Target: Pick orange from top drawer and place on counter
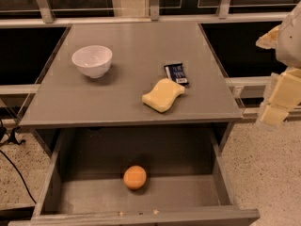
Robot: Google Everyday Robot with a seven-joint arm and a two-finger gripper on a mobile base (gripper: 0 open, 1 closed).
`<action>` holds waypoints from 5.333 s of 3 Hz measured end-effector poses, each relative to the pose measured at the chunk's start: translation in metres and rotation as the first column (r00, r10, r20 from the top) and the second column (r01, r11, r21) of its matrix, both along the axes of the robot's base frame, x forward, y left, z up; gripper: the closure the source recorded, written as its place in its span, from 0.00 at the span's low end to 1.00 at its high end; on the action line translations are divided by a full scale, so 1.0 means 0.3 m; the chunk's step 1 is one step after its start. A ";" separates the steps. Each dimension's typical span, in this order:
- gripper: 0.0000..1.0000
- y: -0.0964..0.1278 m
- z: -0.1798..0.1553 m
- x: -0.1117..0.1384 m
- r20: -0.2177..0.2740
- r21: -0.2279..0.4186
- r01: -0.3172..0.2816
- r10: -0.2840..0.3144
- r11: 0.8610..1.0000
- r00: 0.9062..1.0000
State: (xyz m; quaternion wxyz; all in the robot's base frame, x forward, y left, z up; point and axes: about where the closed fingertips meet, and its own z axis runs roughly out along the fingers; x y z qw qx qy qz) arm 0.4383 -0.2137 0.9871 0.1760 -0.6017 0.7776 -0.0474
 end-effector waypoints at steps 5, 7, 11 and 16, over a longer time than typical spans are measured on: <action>0.00 0.045 -0.129 -0.124 -0.009 0.200 -0.017 0.019 0.980 1.000; 0.00 0.087 -0.191 -0.126 -0.004 0.283 -0.045 0.048 0.958 0.999; 0.73 0.128 -0.303 -0.155 -0.034 0.346 -0.031 0.046 0.938 0.998; 1.00 0.303 -0.667 -0.171 -0.012 0.497 -0.035 0.048 0.867 0.999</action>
Offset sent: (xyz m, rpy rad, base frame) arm -0.0297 -0.0055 -0.0054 0.0475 0.0174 -0.0379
